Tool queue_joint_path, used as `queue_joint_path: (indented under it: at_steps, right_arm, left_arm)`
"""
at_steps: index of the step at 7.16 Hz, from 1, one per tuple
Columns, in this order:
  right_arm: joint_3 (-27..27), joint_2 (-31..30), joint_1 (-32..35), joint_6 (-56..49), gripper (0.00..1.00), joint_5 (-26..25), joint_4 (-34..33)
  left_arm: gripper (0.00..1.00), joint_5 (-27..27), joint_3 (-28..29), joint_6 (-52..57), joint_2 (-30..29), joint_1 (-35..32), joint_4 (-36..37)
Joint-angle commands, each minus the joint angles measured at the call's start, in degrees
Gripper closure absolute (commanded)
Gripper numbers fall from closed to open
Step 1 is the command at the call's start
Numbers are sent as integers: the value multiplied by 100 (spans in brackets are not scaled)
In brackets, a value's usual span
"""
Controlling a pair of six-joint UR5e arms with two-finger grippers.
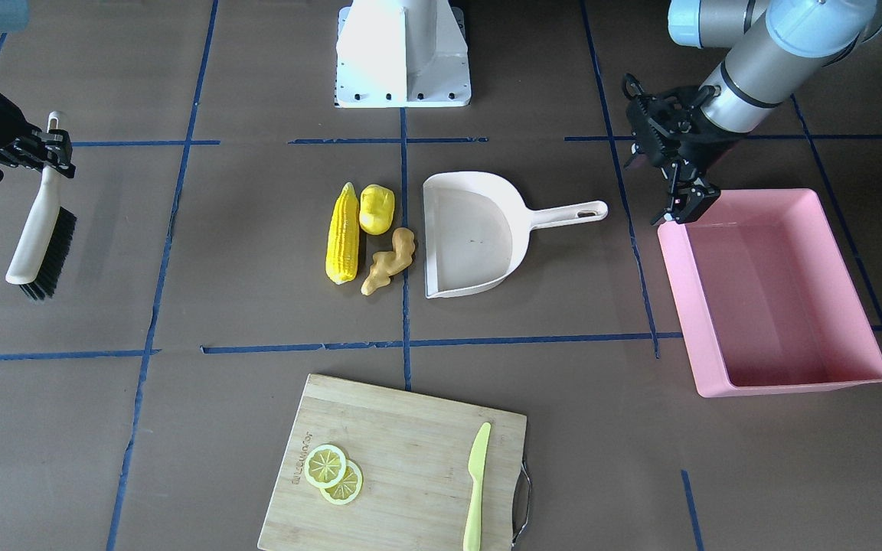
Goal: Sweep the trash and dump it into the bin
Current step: 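Grasp the dustpan handle with the left gripper while the right grasps the brush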
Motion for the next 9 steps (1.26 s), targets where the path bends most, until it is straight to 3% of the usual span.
queue_joint_path:
  at_steps: [1, 3, 6, 9]
  right_arm:
    - [11, 171, 4, 1, 100, 7, -13]
    - [19, 216, 30, 1, 100, 77, -13]
    - [133, 242, 48, 1, 100, 174, -13]
    - [186, 286, 83, 9, 100, 183, -56]
  left_arm:
    - [0, 96, 189, 256, -283, 620, -6]
    - [0, 201, 435, 256, -574, 745, -6]
    - [0, 834, 795, 291, -776, 965, -24]
    - [0, 827, 972, 291, -803, 974, -41]
